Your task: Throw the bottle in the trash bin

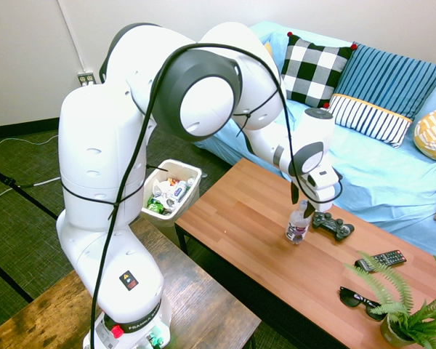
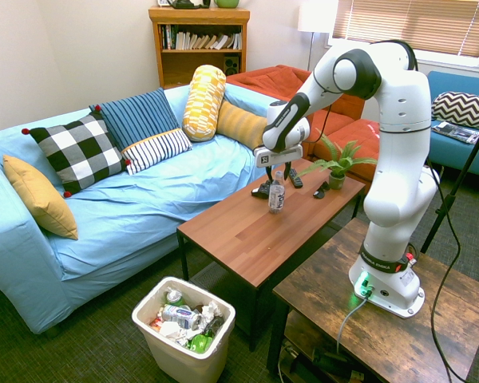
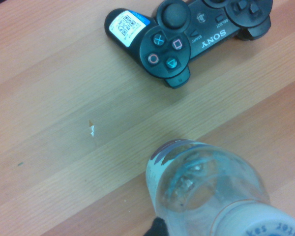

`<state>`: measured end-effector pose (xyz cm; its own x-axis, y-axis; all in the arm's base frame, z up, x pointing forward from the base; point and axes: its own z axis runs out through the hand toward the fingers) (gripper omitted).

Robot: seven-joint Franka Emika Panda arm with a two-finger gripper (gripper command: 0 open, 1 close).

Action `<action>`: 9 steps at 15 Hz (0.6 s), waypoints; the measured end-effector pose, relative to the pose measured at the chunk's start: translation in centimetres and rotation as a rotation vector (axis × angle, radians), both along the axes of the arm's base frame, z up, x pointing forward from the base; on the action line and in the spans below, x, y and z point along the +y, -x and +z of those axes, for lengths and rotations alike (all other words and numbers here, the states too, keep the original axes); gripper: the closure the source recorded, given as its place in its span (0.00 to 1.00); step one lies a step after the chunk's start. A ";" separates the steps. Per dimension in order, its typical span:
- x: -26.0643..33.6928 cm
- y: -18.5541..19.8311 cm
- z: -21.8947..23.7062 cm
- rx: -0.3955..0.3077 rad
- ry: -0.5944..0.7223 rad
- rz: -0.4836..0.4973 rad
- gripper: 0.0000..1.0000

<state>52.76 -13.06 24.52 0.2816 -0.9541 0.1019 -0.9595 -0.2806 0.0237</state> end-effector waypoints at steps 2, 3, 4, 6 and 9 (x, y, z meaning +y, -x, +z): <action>0.0 0.0 -0.1 0.002 -0.004 0.000 1.00; 0.0 0.0 -0.2 0.002 -0.007 -0.001 1.00; 0.0 0.0 -0.2 0.001 -0.008 -0.001 1.00; 0.1 -0.1 -0.1 0.000 -0.010 0.001 1.00; 0.8 -0.4 1.2 -0.027 -0.016 0.020 1.00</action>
<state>53.18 -12.25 25.69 0.2983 -0.9498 0.0947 -0.9539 -0.3002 -0.0063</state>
